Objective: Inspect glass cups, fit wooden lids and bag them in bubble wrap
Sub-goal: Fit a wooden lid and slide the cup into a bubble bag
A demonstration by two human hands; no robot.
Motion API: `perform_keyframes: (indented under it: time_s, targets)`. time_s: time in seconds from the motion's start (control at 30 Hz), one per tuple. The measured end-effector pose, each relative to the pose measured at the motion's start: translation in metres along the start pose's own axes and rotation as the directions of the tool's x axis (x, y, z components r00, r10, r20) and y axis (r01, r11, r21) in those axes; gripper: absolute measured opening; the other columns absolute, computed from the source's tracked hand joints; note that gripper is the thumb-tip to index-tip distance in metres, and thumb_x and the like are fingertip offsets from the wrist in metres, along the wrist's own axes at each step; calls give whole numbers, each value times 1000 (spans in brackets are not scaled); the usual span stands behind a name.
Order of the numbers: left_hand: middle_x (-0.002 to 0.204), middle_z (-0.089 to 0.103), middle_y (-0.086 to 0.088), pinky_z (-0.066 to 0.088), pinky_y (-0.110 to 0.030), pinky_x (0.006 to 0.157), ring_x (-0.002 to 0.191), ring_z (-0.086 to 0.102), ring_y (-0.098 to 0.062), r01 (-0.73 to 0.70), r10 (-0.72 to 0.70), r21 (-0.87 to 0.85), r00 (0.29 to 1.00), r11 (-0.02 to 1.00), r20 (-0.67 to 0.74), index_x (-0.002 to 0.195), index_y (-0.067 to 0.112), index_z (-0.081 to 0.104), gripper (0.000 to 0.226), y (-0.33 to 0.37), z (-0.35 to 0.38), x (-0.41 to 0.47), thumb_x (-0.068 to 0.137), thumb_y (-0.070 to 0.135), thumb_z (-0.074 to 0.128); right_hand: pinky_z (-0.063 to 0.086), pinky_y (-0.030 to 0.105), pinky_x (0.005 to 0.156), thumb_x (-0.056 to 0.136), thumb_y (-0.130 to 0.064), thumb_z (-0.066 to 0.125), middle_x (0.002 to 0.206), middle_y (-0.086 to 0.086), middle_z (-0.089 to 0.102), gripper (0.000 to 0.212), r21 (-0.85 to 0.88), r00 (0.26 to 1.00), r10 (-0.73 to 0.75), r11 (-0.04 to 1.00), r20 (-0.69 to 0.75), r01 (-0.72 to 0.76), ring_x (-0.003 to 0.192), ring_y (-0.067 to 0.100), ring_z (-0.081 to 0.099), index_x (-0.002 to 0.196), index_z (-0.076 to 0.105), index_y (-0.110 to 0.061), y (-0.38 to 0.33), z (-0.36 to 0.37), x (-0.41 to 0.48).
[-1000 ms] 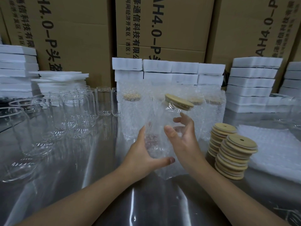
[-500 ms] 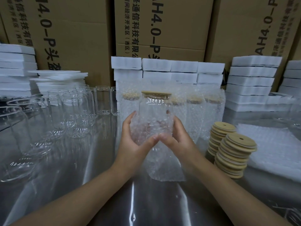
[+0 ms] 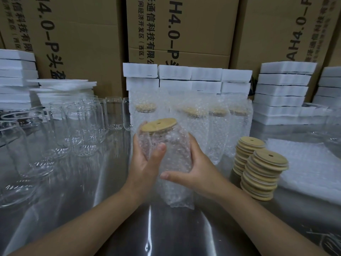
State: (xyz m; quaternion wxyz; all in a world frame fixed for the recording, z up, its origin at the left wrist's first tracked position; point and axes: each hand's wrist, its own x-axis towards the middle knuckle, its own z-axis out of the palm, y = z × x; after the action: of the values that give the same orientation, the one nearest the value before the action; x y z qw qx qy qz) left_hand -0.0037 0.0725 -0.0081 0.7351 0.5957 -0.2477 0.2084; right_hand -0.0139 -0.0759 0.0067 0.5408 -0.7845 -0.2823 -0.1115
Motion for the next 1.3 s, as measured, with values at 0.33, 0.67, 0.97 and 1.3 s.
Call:
perform_keyframes:
  time_s: [0.33,0.67,0.97,1.3]
  targets:
    - [138,51,9,42,-40,108,127,54,-10,25,-30,46,995,999,92,134,51,27,112,6,-5,11,39,81,78,49,33,99,55,-46,85,131,-7,55,110,210,950,-15,974,-313,84,118,4,57,143,20,-41,-4,-11,4]
    - [129,58,26,44,-11,97,122,55,4,49,-110,256,967,965,229,145,30,30,121,-9,6,-2,45,65,87,50,16,89,61,-48,81,124,-20,59,86,190,916,-63,970,-396,149,115,-2,57,133,33,-50,-8,-6,1]
    - [129,57,5,45,-6,89,114,59,2,-50,140,242,918,969,-371,141,16,32,104,0,-19,21,55,42,85,43,13,87,66,-68,48,132,-25,36,69,97,950,-43,992,-311,77,119,-10,41,128,22,-53,-3,0,2]
    - [141,49,-15,41,-42,106,129,48,-32,330,101,609,820,721,-564,143,9,28,107,-21,-74,83,62,47,88,40,11,88,73,-66,48,127,-36,32,65,-93,987,-91,993,-133,79,121,-4,39,131,22,-55,8,19,3]
